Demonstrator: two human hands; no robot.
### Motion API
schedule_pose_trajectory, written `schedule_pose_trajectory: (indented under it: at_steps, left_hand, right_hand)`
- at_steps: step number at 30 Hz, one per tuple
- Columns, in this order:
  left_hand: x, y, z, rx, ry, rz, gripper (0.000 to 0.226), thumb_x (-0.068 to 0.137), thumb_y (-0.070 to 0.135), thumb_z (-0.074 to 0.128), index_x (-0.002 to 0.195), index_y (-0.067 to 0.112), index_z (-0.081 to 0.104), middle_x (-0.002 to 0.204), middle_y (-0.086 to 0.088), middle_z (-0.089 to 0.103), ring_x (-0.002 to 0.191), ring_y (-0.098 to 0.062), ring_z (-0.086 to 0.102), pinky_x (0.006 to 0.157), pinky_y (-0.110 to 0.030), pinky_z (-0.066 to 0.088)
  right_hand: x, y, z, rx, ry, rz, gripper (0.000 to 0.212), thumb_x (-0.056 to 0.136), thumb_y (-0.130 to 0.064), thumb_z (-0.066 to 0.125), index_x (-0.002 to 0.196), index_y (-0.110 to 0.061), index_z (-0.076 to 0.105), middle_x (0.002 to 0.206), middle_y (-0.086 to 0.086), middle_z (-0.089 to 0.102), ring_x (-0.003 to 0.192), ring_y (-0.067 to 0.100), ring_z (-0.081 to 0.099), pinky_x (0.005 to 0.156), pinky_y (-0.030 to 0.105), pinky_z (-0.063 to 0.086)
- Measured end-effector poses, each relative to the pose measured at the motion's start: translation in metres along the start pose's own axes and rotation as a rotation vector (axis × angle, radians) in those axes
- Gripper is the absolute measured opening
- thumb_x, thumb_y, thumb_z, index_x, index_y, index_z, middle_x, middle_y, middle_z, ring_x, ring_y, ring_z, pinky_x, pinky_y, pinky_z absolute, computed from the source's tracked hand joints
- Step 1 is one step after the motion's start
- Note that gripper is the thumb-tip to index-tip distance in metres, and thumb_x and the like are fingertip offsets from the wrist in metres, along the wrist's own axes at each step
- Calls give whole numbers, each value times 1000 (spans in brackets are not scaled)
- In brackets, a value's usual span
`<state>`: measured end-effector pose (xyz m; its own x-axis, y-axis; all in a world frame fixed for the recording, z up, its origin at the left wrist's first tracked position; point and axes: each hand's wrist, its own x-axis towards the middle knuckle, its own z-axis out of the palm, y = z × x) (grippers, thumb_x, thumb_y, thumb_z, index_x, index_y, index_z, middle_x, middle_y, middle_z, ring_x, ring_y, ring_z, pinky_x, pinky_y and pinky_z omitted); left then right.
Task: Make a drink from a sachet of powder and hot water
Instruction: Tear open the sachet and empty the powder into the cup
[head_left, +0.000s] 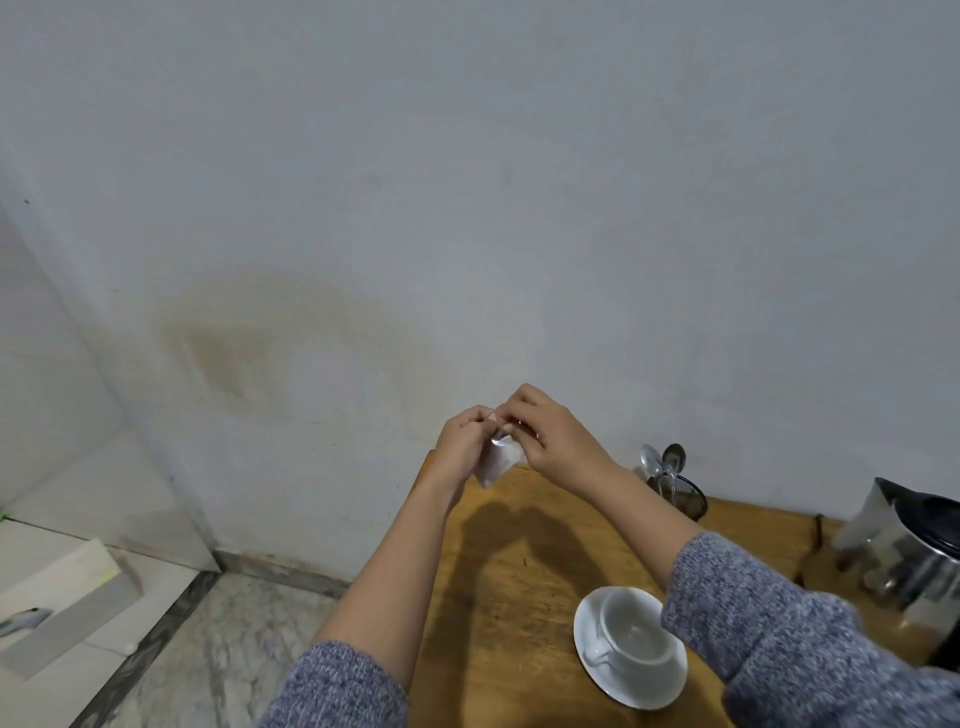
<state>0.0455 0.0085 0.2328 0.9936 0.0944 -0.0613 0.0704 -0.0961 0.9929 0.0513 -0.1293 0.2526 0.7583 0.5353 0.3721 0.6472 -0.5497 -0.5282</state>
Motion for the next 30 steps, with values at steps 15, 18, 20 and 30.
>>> schedule_pose_trajectory:
  at_steps: [15, 18, 20, 30]
  left_hand:
    - [5, -32, -41, 18, 248, 68, 26, 84, 28, 47, 59, 25, 55, 61, 8, 60, 70, -20, 53, 78, -36, 43]
    - [-3, -29, -47, -25, 120, 157, 23, 95, 18, 45, 73, 17, 52, 70, 3, 54, 67, -10, 50, 63, -17, 42]
    - [-6, -30, -49, -27, 26, 149, 16, 94, 21, 48, 81, 14, 51, 67, 5, 54, 62, -6, 49, 61, -22, 39]
    - [-7, -31, -43, -76, -145, 60, 29, 78, 25, 72, 104, 14, 65, 95, -10, 71, 82, -19, 67, 70, -29, 53]
  right_hand:
    - [8, -4, 31, 101, -127, -88, 11, 92, -9, 51, 90, -13, 61, 93, -3, 48, 82, 15, 52, 73, 18, 39]
    - [15, -5, 29, 203, -10, 2, 12, 92, -11, 52, 86, -19, 59, 88, -7, 50, 81, 6, 52, 70, 11, 38]
    - [21, -5, 27, 305, 67, 68, 13, 91, -7, 54, 84, -18, 59, 86, -9, 52, 78, 11, 55, 69, 20, 46]
    - [28, -10, 28, 495, 98, 188, 16, 91, -4, 52, 81, -15, 57, 78, 2, 56, 56, 6, 54, 60, 15, 47]
